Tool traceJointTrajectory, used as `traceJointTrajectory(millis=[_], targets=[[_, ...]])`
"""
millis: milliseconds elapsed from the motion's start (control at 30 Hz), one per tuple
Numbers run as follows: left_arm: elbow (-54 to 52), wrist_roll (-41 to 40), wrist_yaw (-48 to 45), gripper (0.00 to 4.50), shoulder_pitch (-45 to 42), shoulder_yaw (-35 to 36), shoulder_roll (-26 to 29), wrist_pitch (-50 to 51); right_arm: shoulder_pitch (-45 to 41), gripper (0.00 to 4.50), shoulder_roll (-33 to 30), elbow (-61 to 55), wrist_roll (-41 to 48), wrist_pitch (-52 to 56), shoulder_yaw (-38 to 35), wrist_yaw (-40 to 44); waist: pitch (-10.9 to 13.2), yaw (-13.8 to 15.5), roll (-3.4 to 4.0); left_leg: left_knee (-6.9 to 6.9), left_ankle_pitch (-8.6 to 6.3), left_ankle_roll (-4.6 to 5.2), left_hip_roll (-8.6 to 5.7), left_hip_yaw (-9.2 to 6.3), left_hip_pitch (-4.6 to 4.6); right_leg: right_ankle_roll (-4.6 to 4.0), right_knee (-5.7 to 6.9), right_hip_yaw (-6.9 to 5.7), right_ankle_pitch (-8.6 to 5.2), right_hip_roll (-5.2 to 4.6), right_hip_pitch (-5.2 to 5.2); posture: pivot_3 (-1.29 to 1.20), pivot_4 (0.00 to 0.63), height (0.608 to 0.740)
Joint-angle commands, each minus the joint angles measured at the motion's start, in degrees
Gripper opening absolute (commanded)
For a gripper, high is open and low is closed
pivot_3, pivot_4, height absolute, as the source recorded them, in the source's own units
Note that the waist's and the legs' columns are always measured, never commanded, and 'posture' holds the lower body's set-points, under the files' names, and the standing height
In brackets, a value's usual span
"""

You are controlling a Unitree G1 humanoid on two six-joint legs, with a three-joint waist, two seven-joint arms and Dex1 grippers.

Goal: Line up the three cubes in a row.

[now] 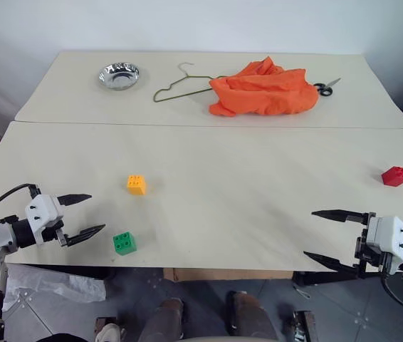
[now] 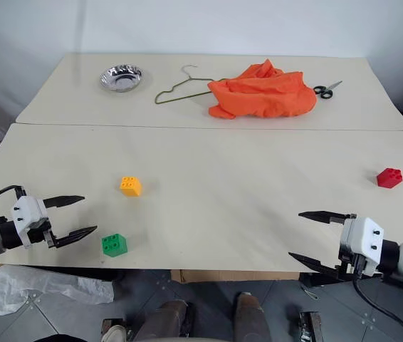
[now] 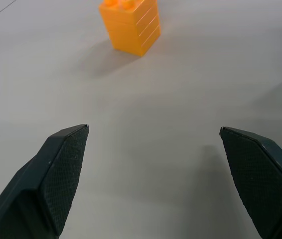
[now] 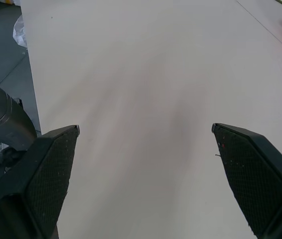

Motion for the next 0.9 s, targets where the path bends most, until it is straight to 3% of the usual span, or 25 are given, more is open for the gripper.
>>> traceJointTrajectory(millis=[33,167,300,467,667,900], targets=[[0.6,0.0,0.6,4.48,-0.5,2.2,1.4,-3.3,-1.0,4.5,0.3,-0.2,0.2,-1.0,0.0,-0.2,0.0,-0.1,0.0,0.0,0.0,0.0,0.0,0.0,0.0,0.0,0.0,0.0,0.0,0.0,0.0,0.0,0.15,0.74],[-1.0,-4.1,0.6,4.48,-1.2,3.2,1.0,3.4,-2.0,4.5,1.0,-0.3,0.2,-1.0,0.5,-0.8,0.0,0.0,0.0,0.0,0.0,-0.01,0.0,0.0,0.0,0.0,0.01,0.0,0.0,0.0,0.0,0.0,0.15,0.74],[-14.5,-13.4,-1.8,4.48,-1.3,3.1,1.3,18.8,-2.2,4.5,3.3,-0.3,0.6,0.4,-1.9,-5.5,0.0,0.0,-0.01,0.04,-0.01,0.0,0.0,-0.02,-0.04,0.01,0.1,0.03,0.0,0.0,0.0,0.0,0.15,0.74],[-29.5,-14.4,1.4,4.48,-3.9,-2.4,-2.7,24.5,-1.5,4.5,9.7,0.4,1.6,4.4,-11.6,-21.2,0.0,0.9,0.03,0.2,-0.08,0.03,-0.01,-0.11,-0.11,0.01,0.1,0.12,0.01,-0.03,0.05,0.0,0.15,0.74],[-36.2,-10.1,4.7,4.48,-7.7,-10.9,-5.1,31.5,2.1,4.5,20.5,4.0,2.4,3.5,-25.3,-37.4,0.0,1.3,0.07,0.18,-0.1,-0.02,0.01,-0.07,-0.09,0.0,0.13,0.12,0.0,0.06,0.0,0.0,0.15,0.74],[-38.0,-10.6,8.8,4.48,-13.3,-13.5,-9.6,38.0,3.5,4.5,26.0,15.9,-3.3,-4.0,-27.7,-46.7,-0.1,0.3,0.22,0.18,-0.1,-0.01,-0.01,0.12,0.01,0.01,0.15,0.17,0.0,0.12,-0.02,0.0,0.15,0.74]])
